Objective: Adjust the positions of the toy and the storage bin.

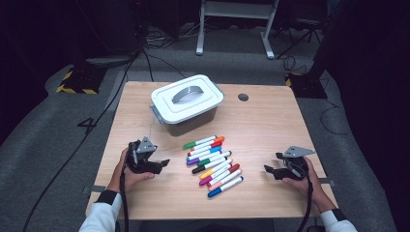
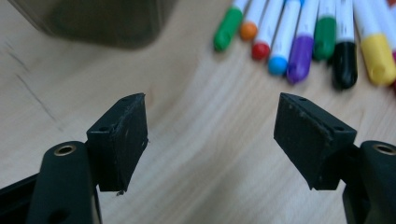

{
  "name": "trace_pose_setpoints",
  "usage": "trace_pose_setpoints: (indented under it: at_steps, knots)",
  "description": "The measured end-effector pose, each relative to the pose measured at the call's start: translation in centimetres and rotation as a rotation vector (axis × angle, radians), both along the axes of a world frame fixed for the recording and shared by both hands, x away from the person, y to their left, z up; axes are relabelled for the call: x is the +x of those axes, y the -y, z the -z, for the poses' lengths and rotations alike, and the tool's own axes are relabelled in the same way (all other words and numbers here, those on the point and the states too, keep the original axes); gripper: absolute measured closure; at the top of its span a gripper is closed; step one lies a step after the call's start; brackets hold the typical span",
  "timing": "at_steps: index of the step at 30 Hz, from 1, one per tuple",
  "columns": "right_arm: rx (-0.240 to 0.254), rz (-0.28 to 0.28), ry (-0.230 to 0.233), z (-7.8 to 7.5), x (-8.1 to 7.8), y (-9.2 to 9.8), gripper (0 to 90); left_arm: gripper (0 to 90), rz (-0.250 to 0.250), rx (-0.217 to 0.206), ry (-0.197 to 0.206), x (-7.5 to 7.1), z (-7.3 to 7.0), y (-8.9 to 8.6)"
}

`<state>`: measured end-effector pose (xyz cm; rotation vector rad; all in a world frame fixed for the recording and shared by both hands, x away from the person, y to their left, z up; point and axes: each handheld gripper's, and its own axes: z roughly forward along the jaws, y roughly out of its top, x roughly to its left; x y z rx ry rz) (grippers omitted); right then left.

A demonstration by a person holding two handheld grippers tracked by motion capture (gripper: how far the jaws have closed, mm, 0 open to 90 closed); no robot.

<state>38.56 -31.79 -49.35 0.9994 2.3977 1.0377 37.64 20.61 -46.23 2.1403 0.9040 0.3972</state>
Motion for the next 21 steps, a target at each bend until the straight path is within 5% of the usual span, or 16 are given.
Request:
trace_pose_setpoints:
  at_steps: [7,9,16,21]
  knots:
    - [0.006,-0.016,-0.009,0.2,-0.1,0.0,23.2,28.2,-0.005,-0.056,0.104,1.6,-5.0,1.1]
    - [0.002,-0.018,-0.019,0.5,-0.1,-0.1,23.3,27.5,-0.025,-0.04,0.133,2.0,-6.0,1.8]
    - [-0.008,-0.029,-0.019,0.5,-0.2,-0.2,24.5,26.6,-0.039,-0.062,0.178,4.1,-9.1,2.7]
    - [0.047,-0.092,-0.048,-0.2,-0.8,-1.0,26.3,25.5,-0.05,-0.04,0.191,6.6,-10.5,3.1]
